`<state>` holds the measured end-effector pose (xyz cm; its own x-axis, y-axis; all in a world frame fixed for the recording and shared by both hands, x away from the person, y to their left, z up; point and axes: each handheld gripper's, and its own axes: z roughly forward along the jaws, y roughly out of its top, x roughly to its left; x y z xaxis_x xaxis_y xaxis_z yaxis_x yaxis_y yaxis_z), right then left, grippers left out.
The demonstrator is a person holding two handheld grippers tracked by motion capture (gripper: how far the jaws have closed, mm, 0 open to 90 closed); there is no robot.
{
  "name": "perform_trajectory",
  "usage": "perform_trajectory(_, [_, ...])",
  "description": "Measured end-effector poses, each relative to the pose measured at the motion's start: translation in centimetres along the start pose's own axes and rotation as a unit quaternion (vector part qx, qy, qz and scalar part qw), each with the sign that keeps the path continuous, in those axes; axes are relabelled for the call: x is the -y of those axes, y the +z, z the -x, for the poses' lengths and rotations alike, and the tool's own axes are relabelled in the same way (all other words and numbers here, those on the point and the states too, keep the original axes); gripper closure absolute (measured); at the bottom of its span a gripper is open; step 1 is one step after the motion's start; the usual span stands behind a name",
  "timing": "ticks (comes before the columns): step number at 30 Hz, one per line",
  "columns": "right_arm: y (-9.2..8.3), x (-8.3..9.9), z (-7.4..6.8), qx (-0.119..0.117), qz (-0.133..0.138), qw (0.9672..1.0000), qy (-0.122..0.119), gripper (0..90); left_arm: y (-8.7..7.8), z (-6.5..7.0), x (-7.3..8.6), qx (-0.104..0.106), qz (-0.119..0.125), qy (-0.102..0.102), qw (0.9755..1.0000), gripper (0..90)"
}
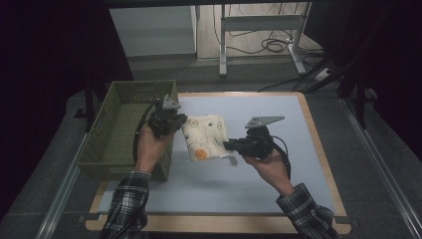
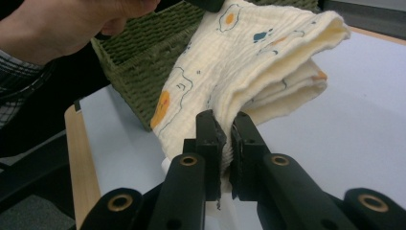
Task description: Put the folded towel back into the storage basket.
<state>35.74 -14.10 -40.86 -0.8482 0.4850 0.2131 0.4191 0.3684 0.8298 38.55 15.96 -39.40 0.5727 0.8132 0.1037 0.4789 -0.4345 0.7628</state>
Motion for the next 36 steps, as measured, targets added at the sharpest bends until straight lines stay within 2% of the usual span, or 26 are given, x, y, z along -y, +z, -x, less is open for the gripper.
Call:
perform_trajectory(22, [3.3,-4.6,-2.4,-0.030,-0.002,0.9993,-0.021,83.7,-4.1,-3.9,1.0,-0.049,-0.001,-0.017,0.9987,84.9])
perform_trajectory(28, [5.2,-5.8,-3.3,-0.038,-0.006,0.9989,-0.029,83.7,-5.1,-5.3,1.5,-0.067,-0.007,-0.020,0.9976,84.9])
perform_trajectory(36, [7.5,-6.9,-4.2,-0.045,-0.007,0.9984,-0.035,83.7,-6.3,-7.2,2.6,-0.084,-0.008,-0.036,0.9958,85.0])
